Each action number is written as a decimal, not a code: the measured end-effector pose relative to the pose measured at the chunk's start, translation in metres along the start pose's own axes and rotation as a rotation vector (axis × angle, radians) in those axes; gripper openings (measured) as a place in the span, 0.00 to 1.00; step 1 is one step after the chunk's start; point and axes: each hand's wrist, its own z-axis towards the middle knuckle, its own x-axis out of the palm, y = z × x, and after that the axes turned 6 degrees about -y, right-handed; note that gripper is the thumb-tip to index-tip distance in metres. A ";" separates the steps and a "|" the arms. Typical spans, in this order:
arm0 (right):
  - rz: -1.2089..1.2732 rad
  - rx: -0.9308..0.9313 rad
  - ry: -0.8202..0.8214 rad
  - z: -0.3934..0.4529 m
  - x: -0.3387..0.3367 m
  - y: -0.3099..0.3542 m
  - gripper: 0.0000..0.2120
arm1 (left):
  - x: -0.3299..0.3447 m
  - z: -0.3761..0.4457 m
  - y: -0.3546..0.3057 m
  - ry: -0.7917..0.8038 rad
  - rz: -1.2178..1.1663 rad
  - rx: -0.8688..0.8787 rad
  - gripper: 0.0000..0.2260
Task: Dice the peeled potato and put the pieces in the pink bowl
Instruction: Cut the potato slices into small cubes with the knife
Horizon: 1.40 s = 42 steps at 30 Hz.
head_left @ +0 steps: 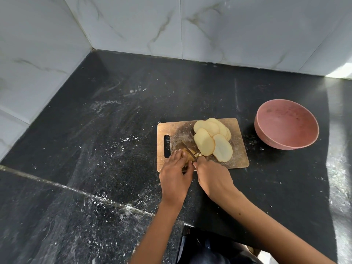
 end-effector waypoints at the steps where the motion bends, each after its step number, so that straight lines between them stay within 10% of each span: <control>1: 0.000 -0.004 0.016 0.004 0.000 0.002 0.13 | 0.000 0.001 0.000 0.002 0.005 0.007 0.11; 42: -0.003 0.095 0.040 -0.044 0.001 -0.029 0.16 | -0.010 0.002 -0.011 -0.009 -0.118 -0.113 0.10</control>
